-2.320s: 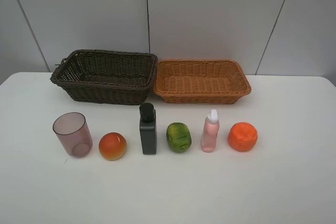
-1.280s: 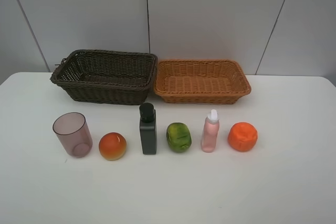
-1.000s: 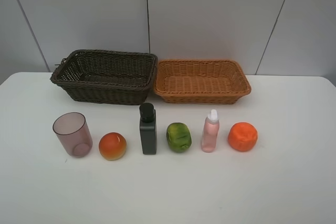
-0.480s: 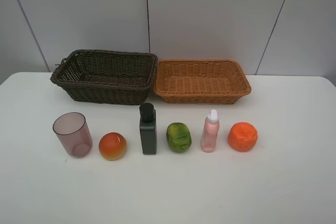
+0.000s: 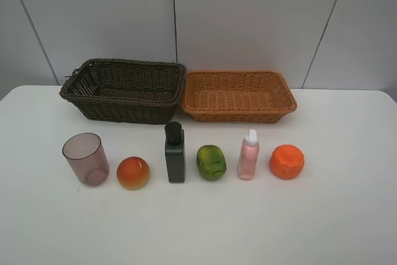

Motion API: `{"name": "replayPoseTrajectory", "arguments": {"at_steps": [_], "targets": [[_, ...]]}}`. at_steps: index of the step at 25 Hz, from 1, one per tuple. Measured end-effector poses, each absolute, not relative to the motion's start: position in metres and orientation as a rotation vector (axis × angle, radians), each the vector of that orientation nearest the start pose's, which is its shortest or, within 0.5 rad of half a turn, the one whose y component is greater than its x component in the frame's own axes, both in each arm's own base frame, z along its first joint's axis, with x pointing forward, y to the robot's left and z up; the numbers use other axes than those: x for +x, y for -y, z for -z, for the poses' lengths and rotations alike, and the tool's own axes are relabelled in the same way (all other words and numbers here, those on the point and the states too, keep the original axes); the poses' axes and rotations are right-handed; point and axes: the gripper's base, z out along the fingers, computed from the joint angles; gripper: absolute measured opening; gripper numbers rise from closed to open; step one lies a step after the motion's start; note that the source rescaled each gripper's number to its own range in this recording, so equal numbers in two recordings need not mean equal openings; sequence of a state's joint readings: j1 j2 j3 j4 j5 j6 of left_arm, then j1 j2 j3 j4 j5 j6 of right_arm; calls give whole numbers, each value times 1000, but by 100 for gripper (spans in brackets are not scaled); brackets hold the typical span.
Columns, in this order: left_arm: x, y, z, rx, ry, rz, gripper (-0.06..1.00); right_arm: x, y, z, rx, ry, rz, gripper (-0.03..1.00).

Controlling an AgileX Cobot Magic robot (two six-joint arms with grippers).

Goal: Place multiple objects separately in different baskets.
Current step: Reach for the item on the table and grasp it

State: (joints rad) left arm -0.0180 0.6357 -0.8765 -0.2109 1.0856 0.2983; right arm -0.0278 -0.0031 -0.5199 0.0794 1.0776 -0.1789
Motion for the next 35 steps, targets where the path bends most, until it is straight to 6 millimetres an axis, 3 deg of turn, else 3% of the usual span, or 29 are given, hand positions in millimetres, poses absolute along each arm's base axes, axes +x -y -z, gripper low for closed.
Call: {"name": "replayPoseTrajectory", "arguments": {"at_steps": [4,8,15,25,35], "targets": [[143,23,-362,421,-2415,143,93,-8,-7,-282,-159,-2030,35,100],[191,34,-346,529,-2546,180,93,-8,-7,-282,-159,-2030,35,100],[254,60,-315,704,-2683,170,93,-8,-7,-282,-159,-2030,35,100],[296,79,-265,837,-2807,109,93,-8,-7,-282,-159,-2030,35,100],[316,83,-218,868,-2931,106,93,-8,-7,-282,-159,-2030,35,100]]}}
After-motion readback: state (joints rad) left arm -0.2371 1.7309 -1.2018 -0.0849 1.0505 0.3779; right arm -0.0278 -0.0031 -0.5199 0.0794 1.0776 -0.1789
